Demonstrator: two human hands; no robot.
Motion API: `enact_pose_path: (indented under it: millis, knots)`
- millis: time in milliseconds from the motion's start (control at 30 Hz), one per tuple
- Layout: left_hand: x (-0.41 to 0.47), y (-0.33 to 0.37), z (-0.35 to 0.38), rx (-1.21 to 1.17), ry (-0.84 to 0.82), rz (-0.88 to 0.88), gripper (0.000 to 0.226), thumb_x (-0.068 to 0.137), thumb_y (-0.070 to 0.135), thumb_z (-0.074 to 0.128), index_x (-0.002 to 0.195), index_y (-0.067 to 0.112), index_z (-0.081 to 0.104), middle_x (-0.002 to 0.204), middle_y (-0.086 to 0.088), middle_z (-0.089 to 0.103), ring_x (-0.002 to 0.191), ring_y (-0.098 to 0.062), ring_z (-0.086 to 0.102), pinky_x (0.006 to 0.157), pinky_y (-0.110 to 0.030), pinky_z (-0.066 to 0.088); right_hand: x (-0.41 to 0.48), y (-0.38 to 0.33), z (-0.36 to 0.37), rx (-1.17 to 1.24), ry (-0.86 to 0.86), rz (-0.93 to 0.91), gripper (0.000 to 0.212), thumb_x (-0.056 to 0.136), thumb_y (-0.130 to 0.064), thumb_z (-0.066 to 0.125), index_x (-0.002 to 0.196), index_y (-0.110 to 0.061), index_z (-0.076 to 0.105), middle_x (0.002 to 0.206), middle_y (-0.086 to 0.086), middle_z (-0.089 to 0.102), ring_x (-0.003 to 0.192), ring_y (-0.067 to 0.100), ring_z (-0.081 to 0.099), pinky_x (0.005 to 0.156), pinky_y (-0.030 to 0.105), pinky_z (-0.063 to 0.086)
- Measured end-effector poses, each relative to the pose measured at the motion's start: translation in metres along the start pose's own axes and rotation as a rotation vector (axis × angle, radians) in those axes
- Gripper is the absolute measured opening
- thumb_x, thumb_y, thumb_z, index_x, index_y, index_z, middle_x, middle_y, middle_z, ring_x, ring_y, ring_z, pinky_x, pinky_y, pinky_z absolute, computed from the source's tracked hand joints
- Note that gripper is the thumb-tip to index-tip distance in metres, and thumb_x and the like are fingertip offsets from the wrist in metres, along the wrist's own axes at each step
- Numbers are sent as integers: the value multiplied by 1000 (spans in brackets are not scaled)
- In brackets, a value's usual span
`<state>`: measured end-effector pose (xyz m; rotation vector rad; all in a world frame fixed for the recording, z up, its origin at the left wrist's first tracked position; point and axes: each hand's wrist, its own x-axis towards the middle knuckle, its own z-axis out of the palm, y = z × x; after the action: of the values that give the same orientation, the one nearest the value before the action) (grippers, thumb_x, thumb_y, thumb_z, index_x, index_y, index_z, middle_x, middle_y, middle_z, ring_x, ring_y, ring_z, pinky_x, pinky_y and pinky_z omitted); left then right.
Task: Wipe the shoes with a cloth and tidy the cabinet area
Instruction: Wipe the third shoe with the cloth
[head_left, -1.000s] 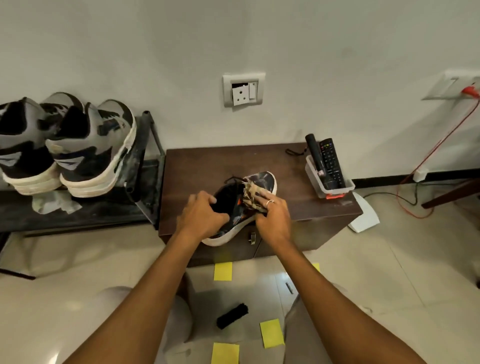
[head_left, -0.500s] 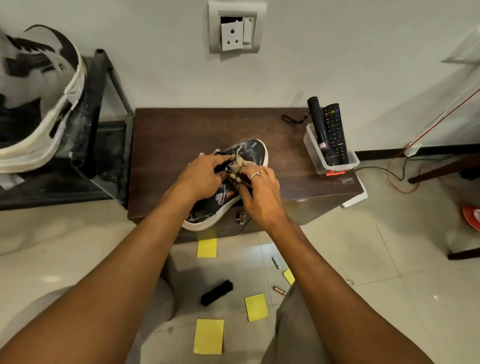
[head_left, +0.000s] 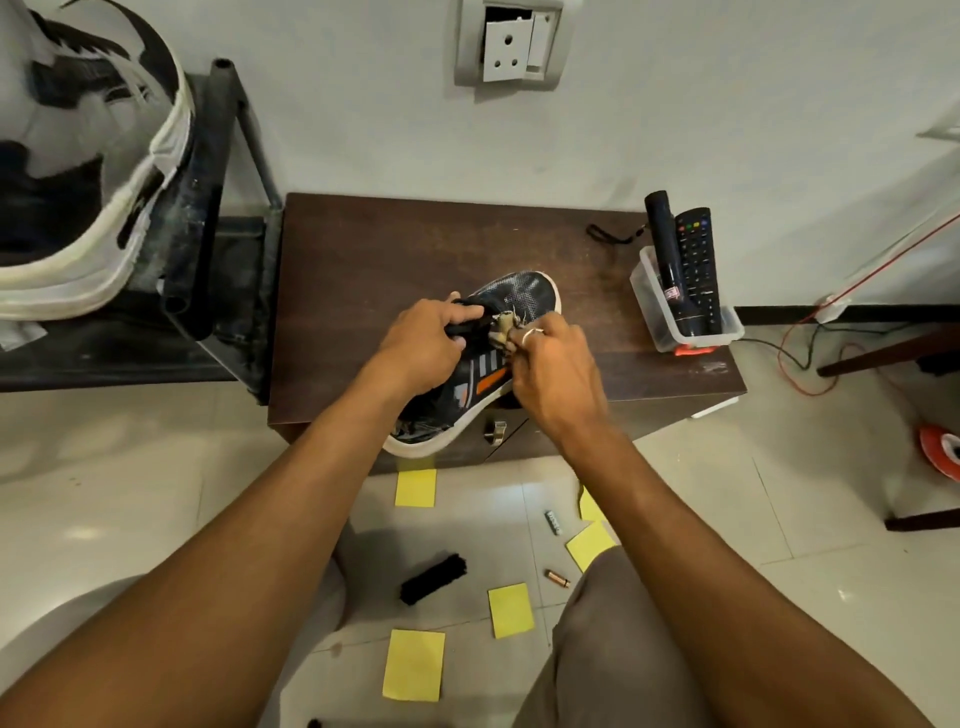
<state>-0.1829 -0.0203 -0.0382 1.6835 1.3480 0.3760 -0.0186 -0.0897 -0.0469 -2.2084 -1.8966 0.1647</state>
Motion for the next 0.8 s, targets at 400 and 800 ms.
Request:
enact_pose_path:
  millis: [400, 800]
  knots:
    - [-3, 5, 1, -83, 62, -83, 54, 95, -1, 59, 138, 31, 62, 152, 5, 51, 134, -19, 52, 101, -22, 39, -5, -33, -13, 83, -138, -10, 21, 93, -17, 60, 104, -5, 73, 114, 11, 56, 97, 33, 62, 84, 43, 55]
    - [-3, 6, 4, -96, 86, -103, 58, 92, -5, 57, 136, 31, 64, 149, 4, 54, 129, -19, 56, 102, -22, 43, -21, -51, -13, 164, -247, -108, 15, 89, -12, 59, 92, -5, 72, 105, 11, 56, 92, 33, 61, 74, 39, 52]
